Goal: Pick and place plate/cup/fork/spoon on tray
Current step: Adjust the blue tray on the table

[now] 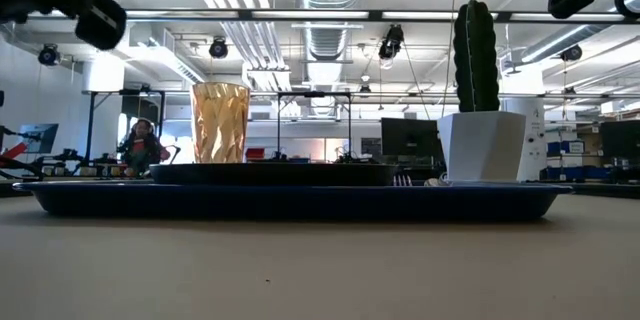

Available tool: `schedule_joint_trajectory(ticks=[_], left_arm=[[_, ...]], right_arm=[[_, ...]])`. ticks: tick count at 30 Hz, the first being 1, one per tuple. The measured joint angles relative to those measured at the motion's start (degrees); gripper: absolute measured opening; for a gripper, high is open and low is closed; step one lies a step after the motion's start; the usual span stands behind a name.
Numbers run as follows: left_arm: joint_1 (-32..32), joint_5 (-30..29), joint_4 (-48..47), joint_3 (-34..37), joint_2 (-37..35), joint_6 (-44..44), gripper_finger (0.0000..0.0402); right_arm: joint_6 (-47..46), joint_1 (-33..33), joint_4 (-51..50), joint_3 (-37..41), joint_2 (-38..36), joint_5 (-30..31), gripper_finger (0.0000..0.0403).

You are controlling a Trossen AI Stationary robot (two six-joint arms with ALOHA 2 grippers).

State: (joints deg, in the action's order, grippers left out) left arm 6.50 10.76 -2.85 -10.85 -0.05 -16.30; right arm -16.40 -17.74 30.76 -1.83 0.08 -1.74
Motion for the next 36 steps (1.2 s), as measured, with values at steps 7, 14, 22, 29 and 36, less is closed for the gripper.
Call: schedule_joint_trajectory(ticks=[7, 14, 22, 29, 36], left_arm=[[-0.04, -0.49, 13.09, 10.35, 0.00, -3.23, 0.0058], [-0.14, -5.96, 12.83, 10.36, 0.00, 1.78, 0.0058], [-0.15, -21.41, 9.64, 10.41, 0.11, 6.78, 0.0058], [-0.16, -24.61, 5.94, 10.47, 0.17, 6.42, 0.0058], [-0.15, -26.12, 5.92, 10.51, 0.17, 7.65, 0.0058]], right_arm=[[0.37, 0.00, -0.08, 0.00, 0.04, 0.06, 0.0022], [9.99, 0.01, -0.50, 0.00, 0.04, 2.81, 0.0022], [15.26, 0.02, -12.07, 0.01, 0.07, 15.11, 0.0022], [22.04, 0.02, -17.07, 0.02, 0.07, 21.99, 0.0022], [23.26, 0.04, -20.46, 0.02, 0.07, 28.79, 0.0022]])
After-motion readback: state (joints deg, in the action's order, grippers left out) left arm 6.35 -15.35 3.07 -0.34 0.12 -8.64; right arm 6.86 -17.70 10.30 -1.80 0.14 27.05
